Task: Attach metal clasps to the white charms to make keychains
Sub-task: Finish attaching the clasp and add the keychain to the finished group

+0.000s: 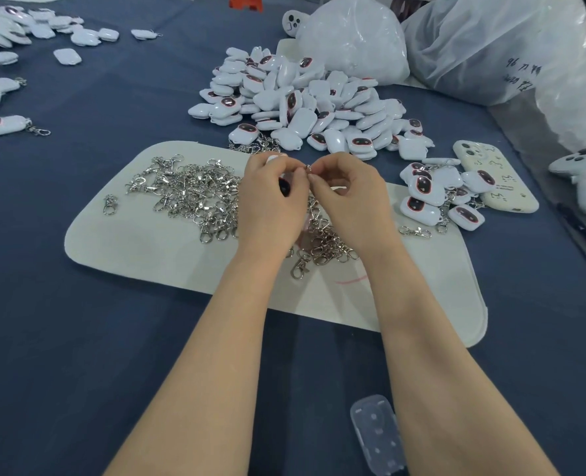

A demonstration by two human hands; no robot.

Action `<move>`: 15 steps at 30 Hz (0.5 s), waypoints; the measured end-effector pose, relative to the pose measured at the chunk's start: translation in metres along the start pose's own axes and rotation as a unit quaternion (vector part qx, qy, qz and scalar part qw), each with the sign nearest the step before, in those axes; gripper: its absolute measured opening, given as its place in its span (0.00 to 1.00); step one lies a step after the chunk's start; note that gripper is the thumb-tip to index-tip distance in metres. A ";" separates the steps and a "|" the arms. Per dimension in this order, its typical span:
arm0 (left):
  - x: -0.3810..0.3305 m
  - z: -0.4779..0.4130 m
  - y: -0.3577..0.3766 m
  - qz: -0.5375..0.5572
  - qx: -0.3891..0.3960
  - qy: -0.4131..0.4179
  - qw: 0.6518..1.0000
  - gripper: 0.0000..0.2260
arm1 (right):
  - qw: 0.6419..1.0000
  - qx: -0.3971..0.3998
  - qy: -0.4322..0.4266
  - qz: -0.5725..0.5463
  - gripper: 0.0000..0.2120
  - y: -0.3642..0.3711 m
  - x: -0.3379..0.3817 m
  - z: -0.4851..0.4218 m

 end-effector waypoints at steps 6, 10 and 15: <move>-0.002 0.001 0.003 0.023 0.021 -0.025 0.999 0.06 | 1.000 -0.014 -0.009 0.010 0.04 0.000 0.000 0.001; 0.000 -0.002 0.003 0.042 0.029 -0.046 0.998 0.06 | 1.000 -0.003 -0.005 0.009 0.05 0.001 0.000 0.001; 0.001 -0.004 0.001 0.094 0.017 -0.092 0.991 0.05 | 1.000 -0.025 0.008 -0.014 0.05 0.000 -0.001 -0.001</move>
Point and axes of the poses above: each hand's wrist, its own z-axis away from the middle knuckle, its own y-axis out of the palm, x = y × z, the point moved 2 cm from there along -z, towards the middle knuckle, and after that the axes turned 3 degrees about z, right-handed, at the moved point
